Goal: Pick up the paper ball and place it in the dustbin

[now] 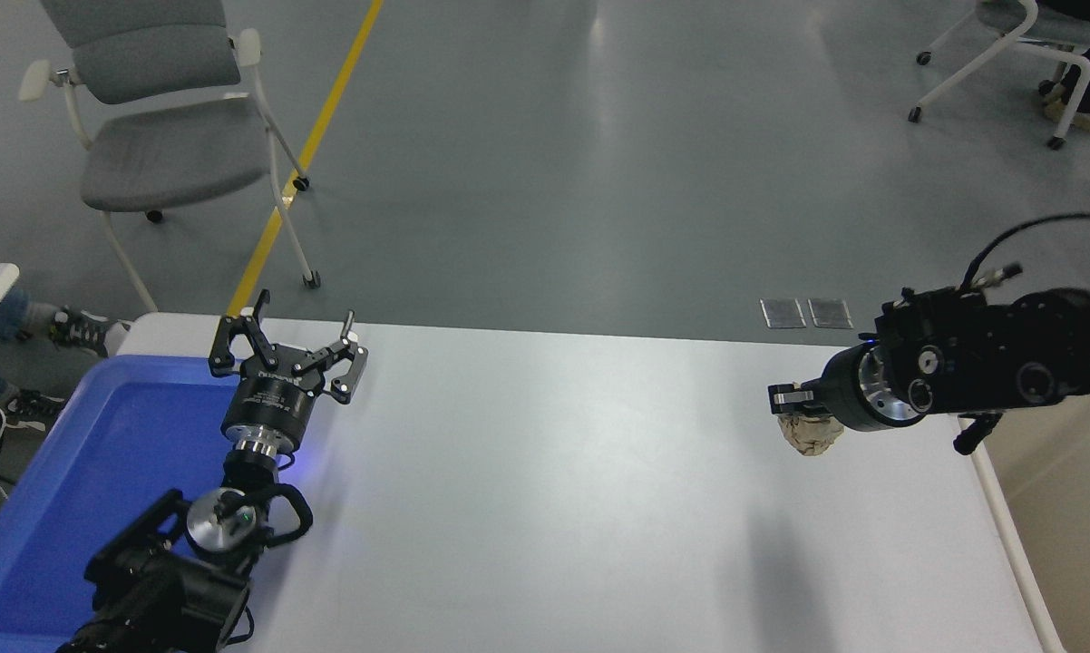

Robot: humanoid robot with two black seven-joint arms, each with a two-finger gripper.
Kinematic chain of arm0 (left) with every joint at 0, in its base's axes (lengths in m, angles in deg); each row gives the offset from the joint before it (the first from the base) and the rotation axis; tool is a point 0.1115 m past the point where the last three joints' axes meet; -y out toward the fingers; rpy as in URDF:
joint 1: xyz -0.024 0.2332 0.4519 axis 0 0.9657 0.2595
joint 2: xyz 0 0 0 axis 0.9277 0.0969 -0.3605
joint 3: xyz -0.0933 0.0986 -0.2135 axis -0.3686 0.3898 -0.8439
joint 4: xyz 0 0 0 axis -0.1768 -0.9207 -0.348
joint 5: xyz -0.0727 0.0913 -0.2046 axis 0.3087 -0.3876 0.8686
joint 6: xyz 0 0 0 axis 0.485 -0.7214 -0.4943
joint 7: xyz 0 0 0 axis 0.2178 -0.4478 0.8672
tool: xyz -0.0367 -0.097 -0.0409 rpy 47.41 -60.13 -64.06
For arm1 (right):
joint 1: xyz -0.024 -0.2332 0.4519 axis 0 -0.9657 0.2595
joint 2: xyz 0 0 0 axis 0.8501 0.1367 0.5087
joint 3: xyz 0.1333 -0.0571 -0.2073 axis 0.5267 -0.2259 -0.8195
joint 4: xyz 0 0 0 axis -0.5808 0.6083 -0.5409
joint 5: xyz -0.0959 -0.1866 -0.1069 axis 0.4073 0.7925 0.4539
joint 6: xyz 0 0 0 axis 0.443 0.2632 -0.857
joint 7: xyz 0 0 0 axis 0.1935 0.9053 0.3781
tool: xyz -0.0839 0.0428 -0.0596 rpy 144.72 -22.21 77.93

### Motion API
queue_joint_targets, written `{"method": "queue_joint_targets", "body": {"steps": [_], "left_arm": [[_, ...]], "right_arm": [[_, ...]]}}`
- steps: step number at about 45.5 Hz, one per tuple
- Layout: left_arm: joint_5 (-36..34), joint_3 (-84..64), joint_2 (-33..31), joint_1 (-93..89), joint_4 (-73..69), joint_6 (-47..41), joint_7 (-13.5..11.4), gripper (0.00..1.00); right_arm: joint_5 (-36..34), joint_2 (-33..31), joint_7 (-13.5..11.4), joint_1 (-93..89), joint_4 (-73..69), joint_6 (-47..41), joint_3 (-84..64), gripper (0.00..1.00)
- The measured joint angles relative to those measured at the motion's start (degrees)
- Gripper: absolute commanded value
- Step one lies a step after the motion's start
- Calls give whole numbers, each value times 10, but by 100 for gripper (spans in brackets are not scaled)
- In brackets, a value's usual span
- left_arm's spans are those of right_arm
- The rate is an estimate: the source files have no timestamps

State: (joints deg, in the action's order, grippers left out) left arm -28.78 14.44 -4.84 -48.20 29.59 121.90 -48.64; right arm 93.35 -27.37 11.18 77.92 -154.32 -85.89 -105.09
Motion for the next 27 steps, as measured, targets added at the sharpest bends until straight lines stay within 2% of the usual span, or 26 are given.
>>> {"method": "queue_joint_targets", "body": {"steps": [13,27], "left_arm": [[0,0,0,0,0,0,0,99],[0,0,0,0,0,0,0,99]], "right_arm": [[-6,-52,-2,181,-34,-127,-56,0],[-57,-89,-2,248,-12,-158,-111,0]]}}
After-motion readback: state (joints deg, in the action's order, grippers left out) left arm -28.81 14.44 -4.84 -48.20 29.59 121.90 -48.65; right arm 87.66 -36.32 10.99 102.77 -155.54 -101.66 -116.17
